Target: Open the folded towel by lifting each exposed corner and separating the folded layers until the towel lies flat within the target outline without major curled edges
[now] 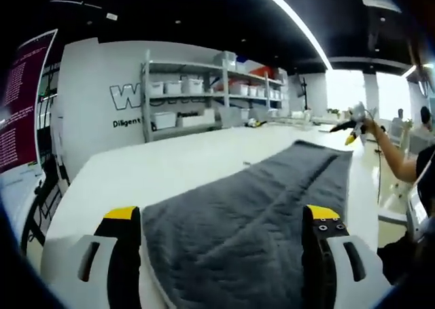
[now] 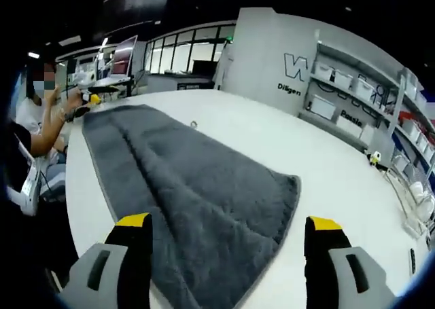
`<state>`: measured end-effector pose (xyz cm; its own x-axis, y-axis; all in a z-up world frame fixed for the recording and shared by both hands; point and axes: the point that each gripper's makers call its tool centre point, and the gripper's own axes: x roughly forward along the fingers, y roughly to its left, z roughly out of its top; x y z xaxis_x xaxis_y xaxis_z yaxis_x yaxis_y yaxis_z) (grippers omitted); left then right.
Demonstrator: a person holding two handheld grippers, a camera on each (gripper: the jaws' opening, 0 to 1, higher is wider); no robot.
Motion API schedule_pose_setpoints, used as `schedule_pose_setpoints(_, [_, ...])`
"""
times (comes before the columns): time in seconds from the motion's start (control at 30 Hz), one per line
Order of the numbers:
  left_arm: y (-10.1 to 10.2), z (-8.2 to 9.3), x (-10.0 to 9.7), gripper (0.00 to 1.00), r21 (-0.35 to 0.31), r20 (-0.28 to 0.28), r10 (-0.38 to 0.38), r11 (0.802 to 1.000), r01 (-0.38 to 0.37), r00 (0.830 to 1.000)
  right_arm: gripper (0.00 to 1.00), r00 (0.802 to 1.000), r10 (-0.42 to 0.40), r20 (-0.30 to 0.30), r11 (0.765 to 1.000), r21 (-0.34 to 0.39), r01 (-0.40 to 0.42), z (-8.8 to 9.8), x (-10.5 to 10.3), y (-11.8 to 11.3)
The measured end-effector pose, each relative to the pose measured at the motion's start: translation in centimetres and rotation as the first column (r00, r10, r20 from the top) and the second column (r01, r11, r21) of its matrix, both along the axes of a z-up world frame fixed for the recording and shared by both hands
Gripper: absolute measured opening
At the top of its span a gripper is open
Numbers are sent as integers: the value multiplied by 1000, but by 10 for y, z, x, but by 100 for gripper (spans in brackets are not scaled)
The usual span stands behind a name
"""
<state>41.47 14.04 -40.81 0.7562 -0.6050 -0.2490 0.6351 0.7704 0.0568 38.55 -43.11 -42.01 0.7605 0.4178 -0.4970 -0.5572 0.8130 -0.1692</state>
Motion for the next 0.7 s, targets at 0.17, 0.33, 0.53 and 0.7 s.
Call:
schedule_pose_setpoints(0.17, [1,-6,25,94,40,-20,26,999,-25,999,86,998,-24,52,999,28,22,9,27,7])
schedule_pose_setpoints(0.33, [3,-10,47,90,28,-55,54,998,-52,997,80,996,-66,62,998,25,64,8,50,4])
schedule_pose_setpoints(0.53, [14,-20,77,80,68,-79,106,993,-101,991,67,990,-131,54,990,50,129,-5,73,-3])
schedule_pose_setpoints(0.7, [18,-27,95,66,98,-83,112,990,-103,990,53,986,-159,43,986,54,157,-12,95,-10])
